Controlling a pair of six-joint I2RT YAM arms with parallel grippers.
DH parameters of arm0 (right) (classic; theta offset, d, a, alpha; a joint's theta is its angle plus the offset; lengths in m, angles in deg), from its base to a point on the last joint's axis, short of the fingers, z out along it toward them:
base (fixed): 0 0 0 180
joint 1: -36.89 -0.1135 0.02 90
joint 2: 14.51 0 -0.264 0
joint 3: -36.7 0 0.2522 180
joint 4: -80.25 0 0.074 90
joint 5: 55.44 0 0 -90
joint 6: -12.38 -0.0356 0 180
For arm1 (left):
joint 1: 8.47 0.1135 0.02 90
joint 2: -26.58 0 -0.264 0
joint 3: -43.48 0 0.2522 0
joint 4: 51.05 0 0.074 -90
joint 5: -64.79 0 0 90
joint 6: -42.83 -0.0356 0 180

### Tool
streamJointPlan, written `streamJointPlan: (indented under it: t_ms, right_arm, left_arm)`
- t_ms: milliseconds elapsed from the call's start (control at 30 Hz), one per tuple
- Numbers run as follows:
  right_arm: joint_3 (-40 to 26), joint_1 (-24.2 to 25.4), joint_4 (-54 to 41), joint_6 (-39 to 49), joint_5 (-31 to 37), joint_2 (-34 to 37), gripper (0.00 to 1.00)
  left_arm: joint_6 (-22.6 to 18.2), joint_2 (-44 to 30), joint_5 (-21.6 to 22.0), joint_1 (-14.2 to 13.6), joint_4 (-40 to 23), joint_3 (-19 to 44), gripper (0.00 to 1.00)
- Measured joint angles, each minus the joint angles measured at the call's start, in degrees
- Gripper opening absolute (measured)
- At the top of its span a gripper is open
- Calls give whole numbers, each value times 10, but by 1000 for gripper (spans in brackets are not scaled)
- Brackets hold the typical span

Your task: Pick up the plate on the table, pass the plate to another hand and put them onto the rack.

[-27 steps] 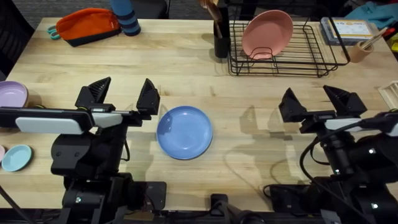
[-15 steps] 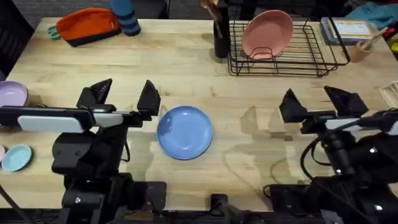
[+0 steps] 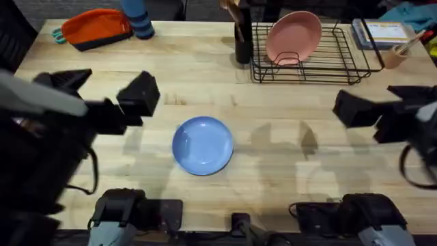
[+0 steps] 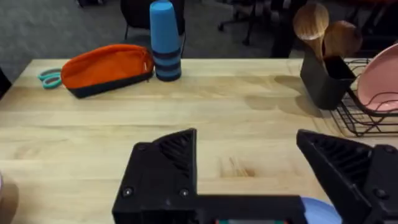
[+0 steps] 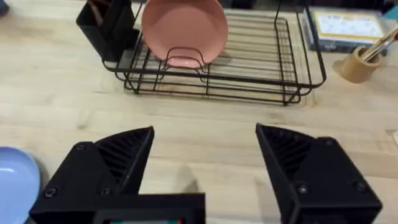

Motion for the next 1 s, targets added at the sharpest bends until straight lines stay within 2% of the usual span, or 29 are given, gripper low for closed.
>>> streamJointPlan:
  t_ms: [67,100,167,200,300,333,433,667,700,733,867,900,1000]
  right_arm:
    - [-48,0,-27,0,0,43,995]
    - [-115,0,-71,0,0,102,995]
    - [-157,0,-109,0,0,136,995]
    - [-220,0,-165,0,0,188,995]
    - [-264,0,-201,0,0,229,995]
    - [-288,0,-216,0,0,255,995]
    - [-294,0,-221,1,0,269,995]
    - [-295,0,-221,2,0,269,995]
    - [-295,0,-221,2,0,269,995]
    - [-295,0,-221,2,0,269,995]
    - [-295,0,-221,2,0,269,995]
    - [-295,0,-221,2,0,269,995]
    - [-295,0,-221,2,0,269,995]
  left_arm:
    - [0,-37,-4,0,-27,44,993]
    - [0,-87,-6,0,-62,107,993]
    - [0,-116,-7,0,-83,145,993]
    - [0,-151,-8,0,-111,190,992]
    - [0,-179,-9,0,-143,224,992]
    - [0,-205,-10,0,-179,250,992]
    - [0,-234,-11,0,-204,262,993]
    - [0,-241,-12,0,-224,262,993]
    - [0,-241,-12,0,-283,262,993]
    - [0,-241,-14,0,-292,262,993]
    - [0,-241,-34,0,-312,262,993]
    - [0,-241,-50,0,-337,262,993]
    - [0,-241,-55,0,-336,262,993]
